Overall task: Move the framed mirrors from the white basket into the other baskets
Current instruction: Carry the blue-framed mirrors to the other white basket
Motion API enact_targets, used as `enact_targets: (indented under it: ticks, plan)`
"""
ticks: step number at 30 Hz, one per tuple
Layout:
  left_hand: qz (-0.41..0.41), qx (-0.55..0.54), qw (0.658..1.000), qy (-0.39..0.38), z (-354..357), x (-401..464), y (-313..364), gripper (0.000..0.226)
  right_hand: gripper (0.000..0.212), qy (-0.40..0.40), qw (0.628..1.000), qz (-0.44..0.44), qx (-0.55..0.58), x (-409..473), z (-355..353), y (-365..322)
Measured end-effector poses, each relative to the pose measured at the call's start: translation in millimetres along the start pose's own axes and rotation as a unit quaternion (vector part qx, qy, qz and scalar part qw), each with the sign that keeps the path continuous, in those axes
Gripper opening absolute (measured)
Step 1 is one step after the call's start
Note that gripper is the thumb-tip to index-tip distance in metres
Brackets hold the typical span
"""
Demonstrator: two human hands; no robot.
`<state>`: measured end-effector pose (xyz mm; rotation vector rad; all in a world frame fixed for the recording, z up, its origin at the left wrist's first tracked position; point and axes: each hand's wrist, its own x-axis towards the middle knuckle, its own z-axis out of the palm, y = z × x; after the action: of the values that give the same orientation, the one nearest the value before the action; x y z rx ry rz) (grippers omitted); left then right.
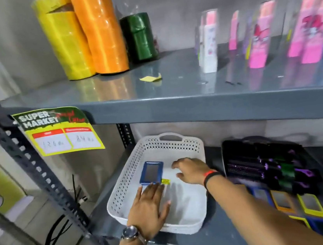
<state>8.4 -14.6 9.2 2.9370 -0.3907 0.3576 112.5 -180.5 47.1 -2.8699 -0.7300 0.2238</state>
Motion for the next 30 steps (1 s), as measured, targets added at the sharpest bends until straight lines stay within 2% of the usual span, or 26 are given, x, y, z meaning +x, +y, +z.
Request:
enact_targets:
  ticks: [3,7,12,15,20,25,28,30]
  plan:
    - [0.008,-0.03,0.999,-0.008,7,1,-3,0.067,0.048,-0.016,1.0,0.009,0.017,25,19,-9]
    - [0.02,-0.031,0.999,0.024,13,3,-7,0.048,0.075,-0.035,0.999,0.004,0.037,53,36,-10]
    - [0.016,-0.039,0.999,0.025,16,4,-8,0.049,0.1,-0.09,0.995,-0.001,0.044,81,42,-17]
    - [0.018,-0.039,0.999,0.022,18,3,-8,0.049,0.1,-0.113,0.993,-0.005,0.035,89,42,-21]
    - [0.021,-0.03,0.999,0.035,13,2,-5,0.048,0.071,-0.074,0.996,0.005,0.056,86,45,-17]
    - [0.014,-0.01,0.999,0.028,8,4,-3,0.048,0.08,-0.068,0.995,0.041,0.057,68,42,3]
    - [0.0,0.003,1.0,0.002,7,5,-3,0.05,0.099,-0.072,0.996,0.041,0.038,60,40,15]
    - [-0.002,0.009,1.0,-0.014,8,5,-4,0.053,0.104,-0.067,0.996,0.042,0.035,52,36,21]
